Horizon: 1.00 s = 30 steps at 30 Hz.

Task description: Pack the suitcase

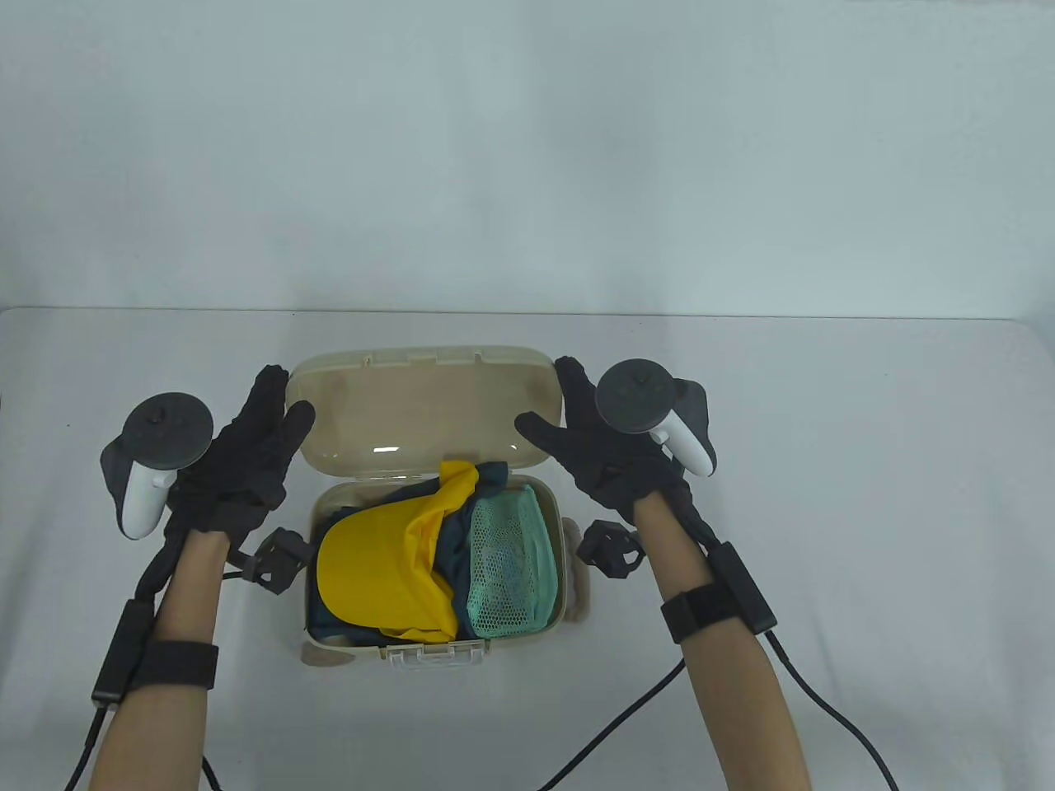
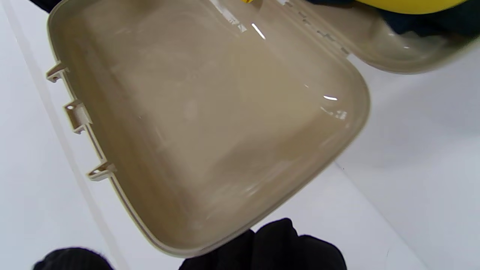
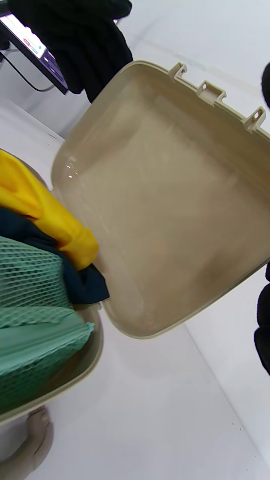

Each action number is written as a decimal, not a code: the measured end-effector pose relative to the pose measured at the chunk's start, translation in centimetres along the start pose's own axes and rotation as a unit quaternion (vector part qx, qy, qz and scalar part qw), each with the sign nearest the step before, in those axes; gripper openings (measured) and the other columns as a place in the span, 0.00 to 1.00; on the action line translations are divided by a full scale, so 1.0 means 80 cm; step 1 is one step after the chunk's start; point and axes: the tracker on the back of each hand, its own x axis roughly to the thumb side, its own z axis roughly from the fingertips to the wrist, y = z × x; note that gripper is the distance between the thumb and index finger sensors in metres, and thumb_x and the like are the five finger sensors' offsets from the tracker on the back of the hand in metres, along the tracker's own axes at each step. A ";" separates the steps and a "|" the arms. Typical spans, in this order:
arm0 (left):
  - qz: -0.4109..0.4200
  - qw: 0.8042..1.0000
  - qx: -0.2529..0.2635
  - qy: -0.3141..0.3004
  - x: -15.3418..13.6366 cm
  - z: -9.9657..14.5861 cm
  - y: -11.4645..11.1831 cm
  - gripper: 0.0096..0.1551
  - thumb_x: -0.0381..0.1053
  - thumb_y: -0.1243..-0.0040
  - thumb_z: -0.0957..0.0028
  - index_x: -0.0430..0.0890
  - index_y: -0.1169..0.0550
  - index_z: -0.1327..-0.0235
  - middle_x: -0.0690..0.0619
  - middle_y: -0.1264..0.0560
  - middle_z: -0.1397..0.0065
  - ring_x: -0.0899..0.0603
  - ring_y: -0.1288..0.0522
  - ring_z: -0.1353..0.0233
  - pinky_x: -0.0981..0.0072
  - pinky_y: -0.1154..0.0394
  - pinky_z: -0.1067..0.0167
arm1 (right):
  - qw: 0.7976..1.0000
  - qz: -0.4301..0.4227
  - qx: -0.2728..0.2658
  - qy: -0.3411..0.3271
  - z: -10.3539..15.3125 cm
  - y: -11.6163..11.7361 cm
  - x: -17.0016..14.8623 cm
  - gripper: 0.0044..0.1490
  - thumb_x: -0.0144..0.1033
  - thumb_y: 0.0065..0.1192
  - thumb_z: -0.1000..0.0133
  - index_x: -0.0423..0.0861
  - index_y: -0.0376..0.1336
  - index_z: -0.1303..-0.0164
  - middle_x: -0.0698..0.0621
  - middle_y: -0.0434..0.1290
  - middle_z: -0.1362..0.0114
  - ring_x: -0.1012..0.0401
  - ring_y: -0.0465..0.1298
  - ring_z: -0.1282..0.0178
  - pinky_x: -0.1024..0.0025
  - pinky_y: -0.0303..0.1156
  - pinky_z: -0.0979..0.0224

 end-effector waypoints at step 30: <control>-0.057 0.947 -0.306 0.080 -0.042 0.100 -0.068 0.59 0.72 0.64 0.45 0.34 0.61 0.18 0.24 0.52 0.18 0.22 0.45 0.20 0.37 0.43 0.26 | 0.991 0.036 0.132 0.000 0.098 0.104 -0.052 0.62 0.70 0.39 0.45 0.33 0.39 0.18 0.29 0.51 0.16 0.34 0.59 0.19 0.42 0.61 0.23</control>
